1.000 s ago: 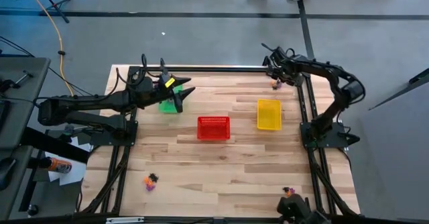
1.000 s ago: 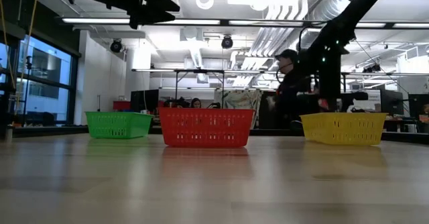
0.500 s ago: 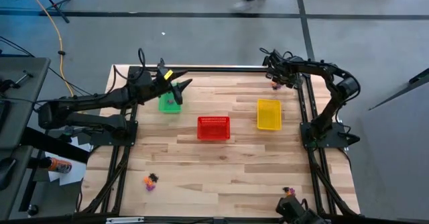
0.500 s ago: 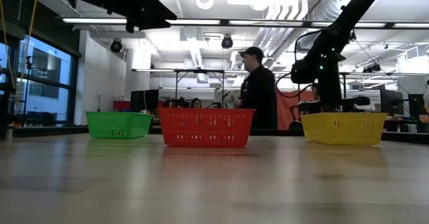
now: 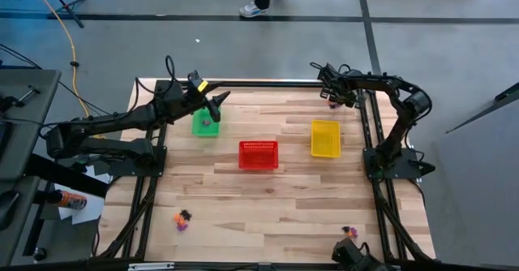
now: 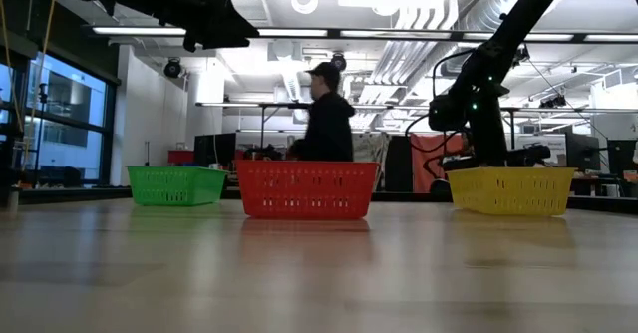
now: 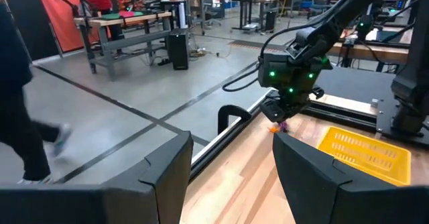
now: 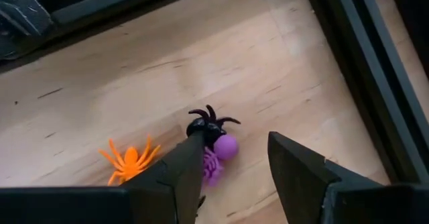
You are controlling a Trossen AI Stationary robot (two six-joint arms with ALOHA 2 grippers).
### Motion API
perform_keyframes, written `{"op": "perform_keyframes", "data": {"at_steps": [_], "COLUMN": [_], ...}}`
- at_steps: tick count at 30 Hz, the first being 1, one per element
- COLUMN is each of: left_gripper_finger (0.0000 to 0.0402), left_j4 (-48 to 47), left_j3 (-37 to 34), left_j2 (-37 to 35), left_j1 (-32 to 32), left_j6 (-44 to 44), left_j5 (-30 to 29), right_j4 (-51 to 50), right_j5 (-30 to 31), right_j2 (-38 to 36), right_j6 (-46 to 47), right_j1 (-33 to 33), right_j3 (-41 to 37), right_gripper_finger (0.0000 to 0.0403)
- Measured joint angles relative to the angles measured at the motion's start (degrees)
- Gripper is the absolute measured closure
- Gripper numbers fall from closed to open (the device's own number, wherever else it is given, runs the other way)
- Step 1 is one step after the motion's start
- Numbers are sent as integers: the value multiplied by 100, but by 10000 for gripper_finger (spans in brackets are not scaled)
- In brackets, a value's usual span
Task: Sort Halloween decoration
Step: Put the purple skeleton toy into the green bin
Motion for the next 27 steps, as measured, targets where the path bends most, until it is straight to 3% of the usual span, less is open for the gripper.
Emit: {"op": "perform_keyframes", "data": {"at_steps": [27], "left_gripper_finger": [205], "left_j4": [-10], "left_j3": [0], "left_j2": [0], "left_j1": [-2], "left_j6": [-13], "left_j5": [0], "right_j4": [-923], "right_j5": [-738], "right_j2": [-351], "right_j6": [-404], "right_j1": [589], "right_j3": [-4], "right_gripper_finger": [242]}}
